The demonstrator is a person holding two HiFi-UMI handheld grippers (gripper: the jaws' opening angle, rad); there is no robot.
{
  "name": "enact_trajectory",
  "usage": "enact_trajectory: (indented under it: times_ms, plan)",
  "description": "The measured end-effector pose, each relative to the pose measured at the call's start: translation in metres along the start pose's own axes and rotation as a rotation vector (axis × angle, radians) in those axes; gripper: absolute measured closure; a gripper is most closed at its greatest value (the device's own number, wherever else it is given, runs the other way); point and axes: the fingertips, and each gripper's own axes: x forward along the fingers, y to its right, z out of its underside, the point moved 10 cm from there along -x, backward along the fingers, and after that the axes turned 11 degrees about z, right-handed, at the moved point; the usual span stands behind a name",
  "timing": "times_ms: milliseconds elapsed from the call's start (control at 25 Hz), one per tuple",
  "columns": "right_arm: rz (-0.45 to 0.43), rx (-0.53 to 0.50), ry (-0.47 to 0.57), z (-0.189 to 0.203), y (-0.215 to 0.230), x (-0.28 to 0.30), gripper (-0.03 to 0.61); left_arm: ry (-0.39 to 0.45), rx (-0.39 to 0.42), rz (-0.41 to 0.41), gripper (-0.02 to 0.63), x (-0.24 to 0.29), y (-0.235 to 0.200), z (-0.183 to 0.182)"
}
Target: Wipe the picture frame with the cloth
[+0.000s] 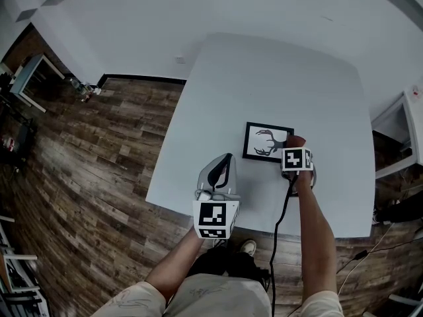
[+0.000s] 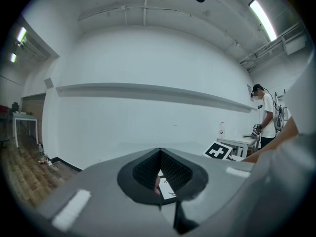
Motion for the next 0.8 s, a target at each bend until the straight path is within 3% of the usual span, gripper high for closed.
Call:
enact_trajectory:
  times_ms: [240, 640, 800]
  plan:
    - [-0.007, 0.000, 0.100, 0.001, -0.006, -0.018, 0.469, 0.008, -0.025, 0.010, 0.614, 0.000, 0.003, -0.006]
    - [-0.058, 0.135, 0.606, 0.013, 0.007, -0.135, 0.469, 0.042, -0.003, 0.031, 0.614, 0.006, 0.018, -0.025]
    - [-0.069, 0.231, 0.742, 0.023, 0.021, -0.184, 0.469, 0.064, 0.018, 0.045, 0.614, 0.005, 0.029, -0.035]
